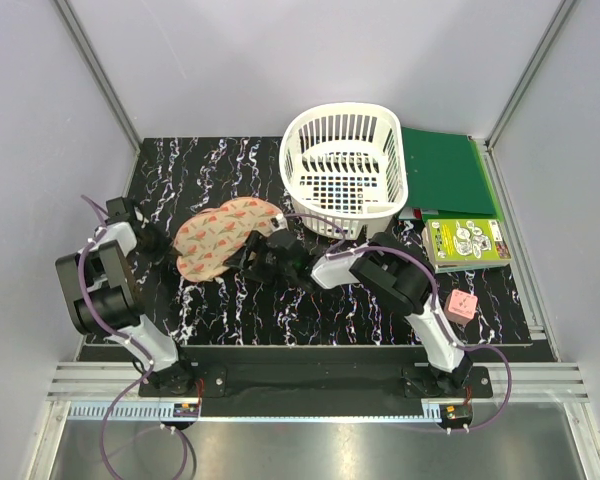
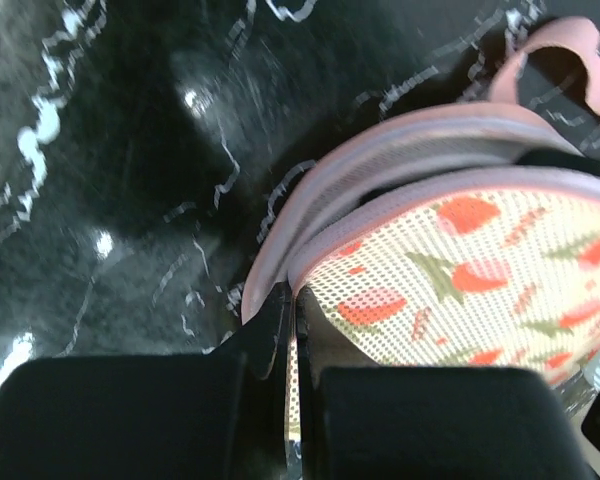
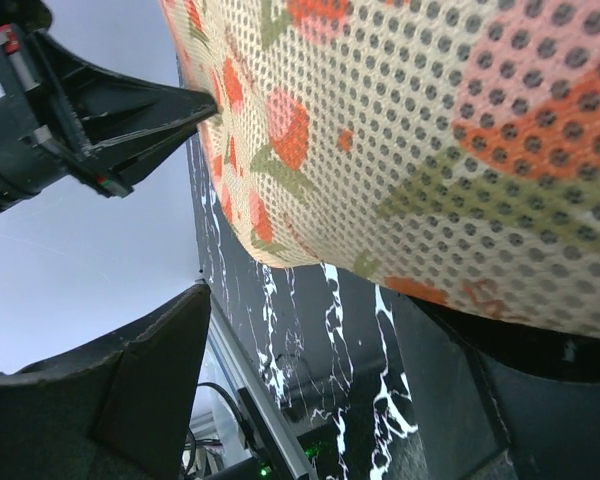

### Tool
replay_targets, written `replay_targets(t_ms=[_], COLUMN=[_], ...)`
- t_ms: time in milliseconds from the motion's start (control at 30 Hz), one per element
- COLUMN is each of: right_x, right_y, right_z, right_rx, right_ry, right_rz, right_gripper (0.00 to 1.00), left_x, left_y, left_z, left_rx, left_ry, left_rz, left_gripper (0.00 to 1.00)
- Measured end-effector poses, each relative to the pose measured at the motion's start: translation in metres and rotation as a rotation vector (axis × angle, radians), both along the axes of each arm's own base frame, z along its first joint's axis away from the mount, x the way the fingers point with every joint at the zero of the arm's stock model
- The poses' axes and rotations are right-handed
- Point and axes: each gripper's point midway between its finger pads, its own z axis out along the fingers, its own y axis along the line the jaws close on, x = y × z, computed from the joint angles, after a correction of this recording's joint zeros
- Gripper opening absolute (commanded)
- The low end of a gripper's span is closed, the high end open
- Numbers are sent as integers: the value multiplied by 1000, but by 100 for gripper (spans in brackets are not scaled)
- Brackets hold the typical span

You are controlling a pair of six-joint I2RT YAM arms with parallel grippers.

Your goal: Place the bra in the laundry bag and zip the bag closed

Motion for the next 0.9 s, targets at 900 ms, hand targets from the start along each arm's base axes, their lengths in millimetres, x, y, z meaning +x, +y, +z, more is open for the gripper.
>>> replay_targets(t_ms=[900], right_x=[23], right_y=[67], right_z=[-10], right_rx=[-20], right_ry=[-95], right_rz=[73], right_gripper=[49], left_x=[10], left_y=[3], left_z=[-16], left_rx=[-42], left_ry=[22], left_rz=[-1], left_gripper=[0])
